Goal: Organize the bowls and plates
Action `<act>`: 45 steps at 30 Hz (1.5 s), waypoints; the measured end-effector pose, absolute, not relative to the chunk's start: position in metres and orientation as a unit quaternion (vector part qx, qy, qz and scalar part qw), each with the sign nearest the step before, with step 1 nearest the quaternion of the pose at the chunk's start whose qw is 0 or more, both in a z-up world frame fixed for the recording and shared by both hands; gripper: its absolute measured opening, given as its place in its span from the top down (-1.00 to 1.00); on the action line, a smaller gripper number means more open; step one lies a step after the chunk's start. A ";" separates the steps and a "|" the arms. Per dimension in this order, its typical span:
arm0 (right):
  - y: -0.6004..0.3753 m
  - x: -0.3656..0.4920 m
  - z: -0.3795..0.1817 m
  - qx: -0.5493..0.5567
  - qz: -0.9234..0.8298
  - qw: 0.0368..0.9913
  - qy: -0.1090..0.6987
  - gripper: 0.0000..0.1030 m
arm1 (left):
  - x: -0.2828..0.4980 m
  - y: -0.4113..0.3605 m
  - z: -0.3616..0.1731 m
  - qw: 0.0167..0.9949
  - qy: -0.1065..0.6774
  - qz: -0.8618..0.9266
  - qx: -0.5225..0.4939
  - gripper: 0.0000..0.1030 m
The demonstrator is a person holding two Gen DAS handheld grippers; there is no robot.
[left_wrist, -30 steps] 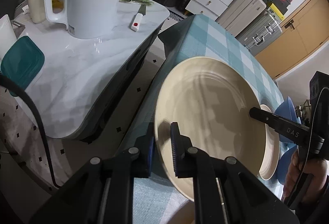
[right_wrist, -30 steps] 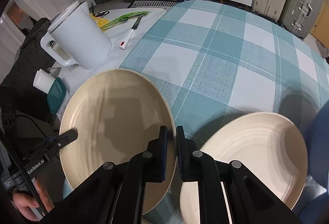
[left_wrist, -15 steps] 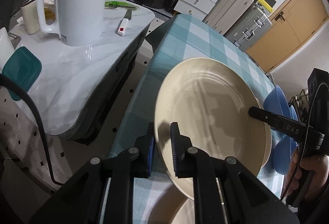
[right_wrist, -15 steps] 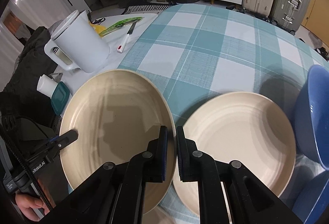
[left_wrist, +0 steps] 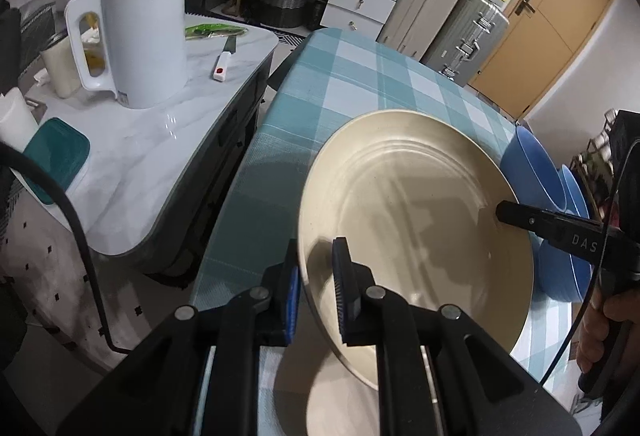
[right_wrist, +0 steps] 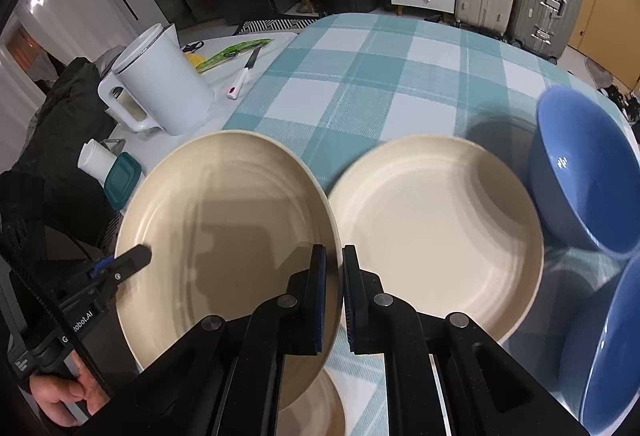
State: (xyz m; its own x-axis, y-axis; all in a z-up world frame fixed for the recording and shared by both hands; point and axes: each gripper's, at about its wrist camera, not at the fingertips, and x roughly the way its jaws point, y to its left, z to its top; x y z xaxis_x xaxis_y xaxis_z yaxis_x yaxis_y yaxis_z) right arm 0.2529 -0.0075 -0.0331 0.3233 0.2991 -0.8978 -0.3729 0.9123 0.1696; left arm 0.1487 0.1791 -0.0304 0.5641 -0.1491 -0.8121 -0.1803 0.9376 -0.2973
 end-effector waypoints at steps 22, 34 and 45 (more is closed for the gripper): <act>-0.054 0.198 -0.030 0.001 0.190 0.821 0.539 0.85 | 0.110 0.137 -0.016 0.881 0.456 -0.014 -0.124 0.76; -0.057 0.164 -0.042 0.007 0.192 0.821 0.538 0.85 | 0.082 0.129 -0.025 0.879 0.464 -0.013 -0.108 0.75; -0.056 0.138 -0.067 0.013 0.191 0.816 0.546 0.85 | 0.057 0.123 -0.046 0.873 0.480 -0.007 -0.083 0.74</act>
